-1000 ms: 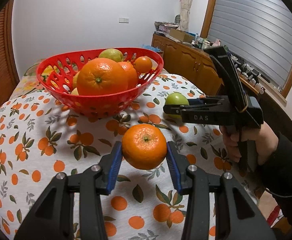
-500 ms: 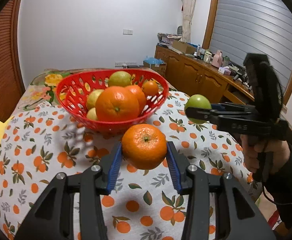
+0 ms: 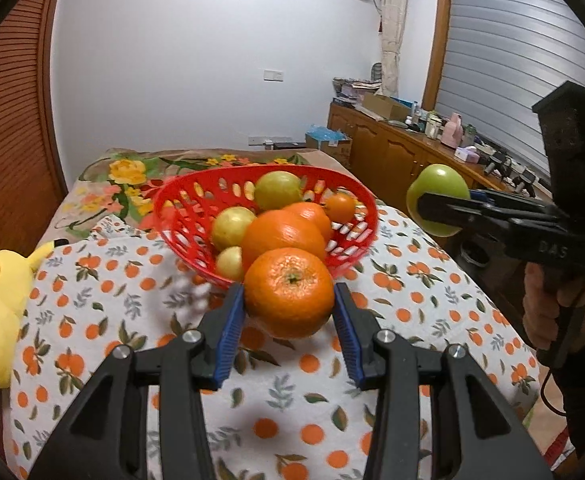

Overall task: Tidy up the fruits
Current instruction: 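Carry the mandarin with the left tool while the right tool carries the green apple to the basket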

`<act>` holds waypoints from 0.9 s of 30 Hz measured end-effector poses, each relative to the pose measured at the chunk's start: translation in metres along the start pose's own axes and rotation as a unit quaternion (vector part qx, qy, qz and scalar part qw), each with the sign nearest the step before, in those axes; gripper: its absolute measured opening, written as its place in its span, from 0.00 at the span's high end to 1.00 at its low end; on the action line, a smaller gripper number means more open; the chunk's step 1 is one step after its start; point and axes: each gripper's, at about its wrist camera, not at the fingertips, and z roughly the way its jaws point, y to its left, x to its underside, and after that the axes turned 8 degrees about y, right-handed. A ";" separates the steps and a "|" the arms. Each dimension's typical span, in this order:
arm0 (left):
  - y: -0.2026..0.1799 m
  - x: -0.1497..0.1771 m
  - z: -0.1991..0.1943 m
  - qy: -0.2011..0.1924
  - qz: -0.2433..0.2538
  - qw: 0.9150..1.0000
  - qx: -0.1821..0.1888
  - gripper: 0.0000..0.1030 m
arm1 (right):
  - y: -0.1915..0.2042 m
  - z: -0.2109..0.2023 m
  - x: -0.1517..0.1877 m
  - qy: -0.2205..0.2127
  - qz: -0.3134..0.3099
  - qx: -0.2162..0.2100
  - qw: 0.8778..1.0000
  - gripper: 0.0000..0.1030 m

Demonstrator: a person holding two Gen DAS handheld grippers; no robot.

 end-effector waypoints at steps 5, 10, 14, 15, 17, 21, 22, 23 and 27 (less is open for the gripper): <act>0.018 -0.010 0.008 0.000 -0.007 1.000 -0.008 0.58 | 0.009 0.012 -0.014 0.003 -0.017 -0.009 1.000 0.48; 0.032 -0.021 0.024 0.006 -0.011 1.000 -0.011 0.58 | 0.012 0.027 -0.028 0.006 -0.022 -0.014 1.000 0.48; 0.040 -0.030 0.036 0.010 -0.012 1.000 -0.014 0.58 | 0.015 0.037 -0.037 0.008 -0.029 -0.018 0.999 0.48; 0.042 -0.032 0.039 0.012 -0.012 1.000 -0.016 0.58 | 0.015 0.040 -0.039 0.009 -0.030 -0.018 0.999 0.48; 0.046 -0.036 0.044 0.014 -0.013 1.000 -0.017 0.58 | 0.015 0.046 -0.043 0.010 -0.032 -0.016 0.999 0.48; 0.053 -0.042 0.054 0.019 -0.015 0.999 -0.021 0.58 | 0.011 0.057 -0.048 0.014 -0.027 -0.017 0.999 0.48; 0.055 -0.043 0.056 0.021 -0.016 0.999 -0.022 0.58 | 0.010 0.059 -0.048 0.015 -0.027 -0.017 0.999 0.48; 0.057 -0.044 0.059 0.022 -0.016 0.999 -0.023 0.58 | 0.010 0.061 -0.049 0.015 -0.027 -0.018 0.999 0.48; 0.063 -0.049 0.067 0.025 -0.017 0.999 -0.024 0.58 | 0.008 0.069 -0.053 0.018 -0.027 -0.020 0.999 0.48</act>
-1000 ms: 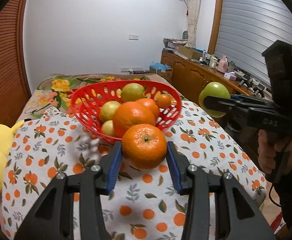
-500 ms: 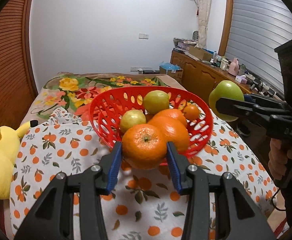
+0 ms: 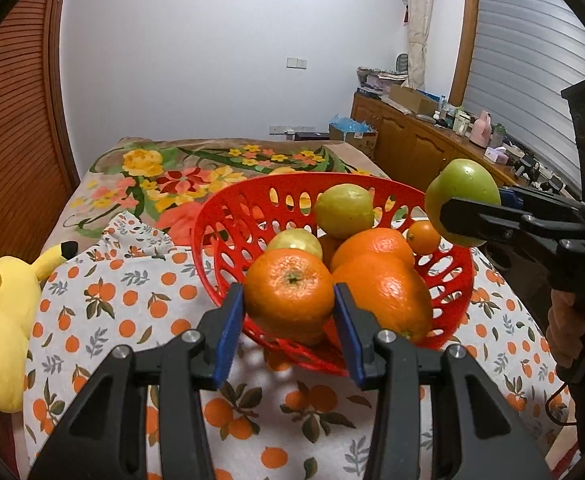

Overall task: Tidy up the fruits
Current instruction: 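Carry the mandarin with the left tool while the right tool carries the green apple to the basket, then open the left tool to drop the mandarin while the right tool releases the apple into the basket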

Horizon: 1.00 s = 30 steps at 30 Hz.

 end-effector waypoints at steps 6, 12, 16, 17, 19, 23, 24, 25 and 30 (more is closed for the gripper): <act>0.003 -0.009 0.012 0.005 0.000 1.000 0.000 0.57 | -0.004 0.012 -0.005 0.004 0.002 0.000 1.000 0.48; 0.007 -0.018 0.024 0.011 0.000 1.000 -0.002 0.57 | -0.008 0.021 -0.009 0.009 0.003 -0.001 1.000 0.48; 0.011 -0.023 0.029 0.013 -0.003 1.000 0.000 0.53 | -0.009 0.025 -0.013 0.010 0.002 -0.001 1.000 0.48; 0.012 -0.024 0.028 0.009 -0.005 1.000 0.001 0.50 | -0.010 0.027 -0.015 0.011 0.002 0.000 1.000 0.48; 0.015 -0.026 0.026 0.001 -0.012 1.000 0.004 0.46 | -0.011 0.030 -0.017 0.013 0.001 -0.001 1.000 0.48; 0.022 -0.030 0.025 -0.001 -0.018 1.000 0.008 0.44 | -0.009 0.039 -0.023 0.019 -0.003 -0.001 1.000 0.48; 0.024 -0.030 0.025 -0.002 -0.018 1.000 0.012 0.43 | -0.009 0.041 -0.024 0.021 -0.005 -0.001 1.000 0.48; 0.026 -0.030 0.024 -0.003 -0.018 1.000 0.016 0.43 | -0.008 0.043 -0.026 0.023 -0.008 -0.001 1.000 0.48; 0.028 -0.032 0.017 -0.012 -0.017 1.000 0.011 0.33 | -0.008 0.062 -0.038 0.043 -0.014 0.004 0.999 0.48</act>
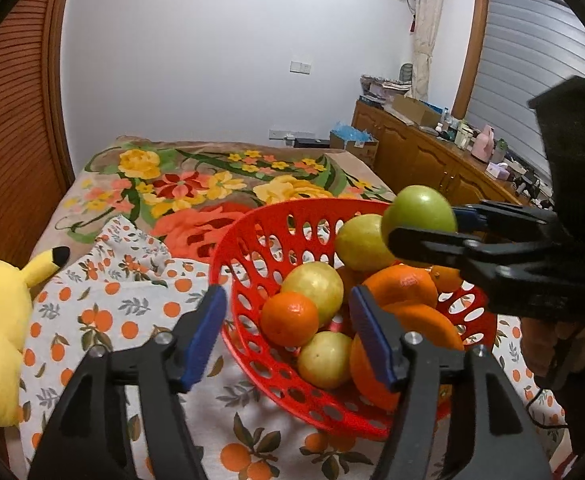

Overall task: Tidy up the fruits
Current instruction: 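Open the left tool to drop the mandarin while the right tool releases the apple into the basket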

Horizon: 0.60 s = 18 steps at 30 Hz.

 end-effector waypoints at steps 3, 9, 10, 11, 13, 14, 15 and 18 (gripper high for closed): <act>0.003 -0.002 -0.007 -0.009 0.000 1.000 -0.003 0.32 | -0.003 0.007 -0.006 0.005 0.001 0.004 1.000 0.48; 0.019 -0.005 -0.019 -0.021 -0.013 1.000 -0.015 0.32 | -0.010 0.020 -0.014 0.022 0.008 0.006 1.000 0.48; 0.022 -0.005 -0.021 -0.022 -0.014 1.000 -0.017 0.32 | -0.011 0.021 -0.015 0.024 0.009 0.005 1.000 0.48; 0.025 -0.005 -0.022 -0.023 -0.015 0.999 -0.019 0.32 | -0.012 0.023 -0.016 0.027 0.010 0.004 1.000 0.48; 0.028 -0.004 -0.024 -0.024 -0.017 0.999 -0.024 0.32 | -0.013 0.026 -0.019 0.033 0.012 0.002 0.999 0.48; 0.030 -0.003 -0.025 -0.024 -0.018 0.999 -0.026 0.32 | -0.012 0.028 -0.020 0.037 0.012 0.002 0.999 0.48; 0.031 -0.002 -0.025 -0.024 -0.019 0.999 -0.028 0.32 | -0.012 0.030 -0.021 0.041 0.011 0.003 0.999 0.48; 0.032 0.000 -0.026 -0.024 -0.020 0.999 -0.033 0.32 | -0.009 0.037 -0.025 0.055 0.007 0.002 0.998 0.48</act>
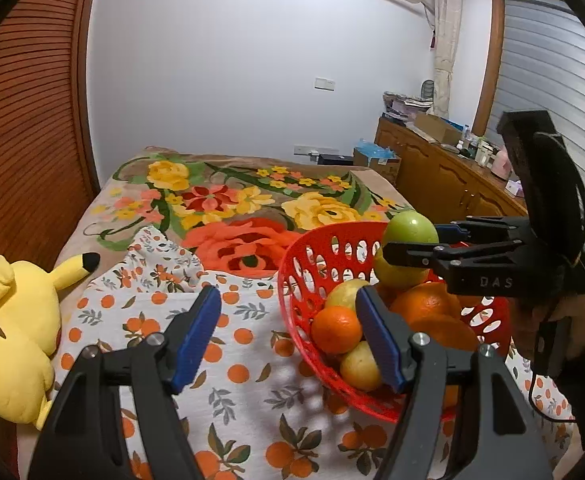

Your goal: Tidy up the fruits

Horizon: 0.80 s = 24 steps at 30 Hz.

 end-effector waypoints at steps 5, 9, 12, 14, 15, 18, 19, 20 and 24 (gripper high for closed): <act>0.002 0.005 0.000 0.004 -0.002 1.000 -0.005 0.32 | 0.000 0.009 -0.008 0.017 0.013 -0.003 1.000 0.48; 0.004 0.009 -0.003 0.005 -0.001 1.000 -0.008 0.32 | 0.002 0.002 -0.011 0.002 0.011 0.000 1.000 0.48; 0.004 0.010 -0.006 0.003 -0.003 1.000 -0.009 0.32 | 0.003 -0.003 -0.012 -0.007 0.010 0.003 1.000 0.48; 0.004 0.011 -0.008 0.002 -0.003 1.000 -0.009 0.32 | 0.006 -0.008 -0.010 -0.013 0.006 0.009 1.000 0.48; 0.004 0.011 -0.008 0.002 -0.003 1.000 -0.010 0.32 | 0.007 -0.010 -0.008 -0.017 0.006 0.010 1.000 0.48; 0.002 0.015 -0.012 -0.001 0.001 1.000 -0.014 0.32 | 0.010 -0.021 0.000 -0.035 0.011 0.012 0.999 0.48; 0.001 0.016 -0.014 -0.002 0.002 1.000 -0.013 0.32 | 0.011 -0.025 0.003 -0.041 0.013 0.012 0.999 0.47; -0.001 0.018 -0.016 -0.002 0.003 1.000 -0.014 0.32 | 0.012 -0.030 0.009 -0.048 0.015 0.014 0.999 0.46; -0.009 0.024 -0.024 -0.007 0.010 1.000 -0.021 0.32 | 0.017 -0.045 0.023 -0.067 0.022 0.022 0.997 0.43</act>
